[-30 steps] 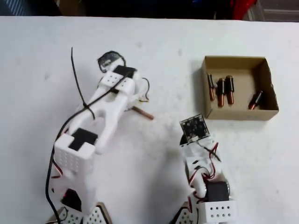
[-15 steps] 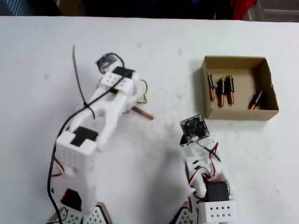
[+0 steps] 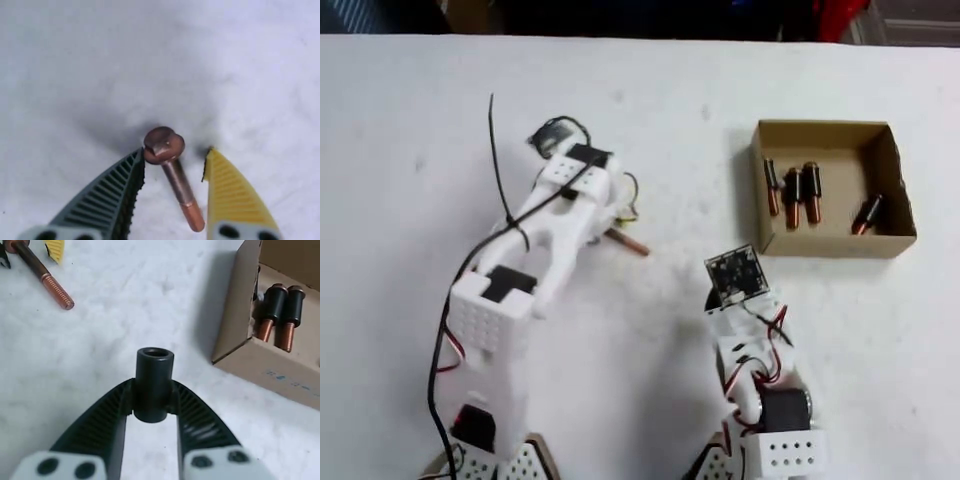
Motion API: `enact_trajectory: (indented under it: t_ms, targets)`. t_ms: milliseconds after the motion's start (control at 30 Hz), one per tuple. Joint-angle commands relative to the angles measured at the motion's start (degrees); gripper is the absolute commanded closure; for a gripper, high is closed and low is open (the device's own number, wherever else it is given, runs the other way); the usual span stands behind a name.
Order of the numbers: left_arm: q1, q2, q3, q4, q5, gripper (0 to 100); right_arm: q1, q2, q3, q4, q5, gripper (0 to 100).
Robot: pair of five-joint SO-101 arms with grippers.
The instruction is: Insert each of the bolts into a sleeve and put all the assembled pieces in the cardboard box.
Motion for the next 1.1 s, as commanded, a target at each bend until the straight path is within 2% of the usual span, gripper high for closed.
enact_trajectory:
  t_ms: [0,233,433,600,667,933,1067]
  targets:
    - [1.45,-0.13,-2.11,-0.7,1.85,79,0.31,-0.66,0.26,-1.1,-0.18,98.1]
    - [1.19,-0.04,-2.02,-0.7,2.11,79,0.31,-0.66,0.26,-1.1,-0.18,98.1]
    - [1.19,-0.04,-2.02,-0.7,2.11,99,0.22,-0.66,0.26,-1.1,-0.18,98.1]
    - [1.1,-0.04,-2.02,-0.7,1.41,93,0.22,-0.66,0.26,-1.1,-0.18,98.1]
    - [1.01,-0.04,-2.02,-0.7,-2.64,93,0.31,-0.66,0.26,-1.1,-0.18,98.1]
    - [1.01,-0.13,-2.11,3.6,-27.16,93,0.31,-0.66,0.26,-1.1,-0.18,98.1]
    - [1.19,-0.57,-2.55,5.63,-34.46,93,0.04,-0.66,0.26,-1.1,-0.18,98.1]
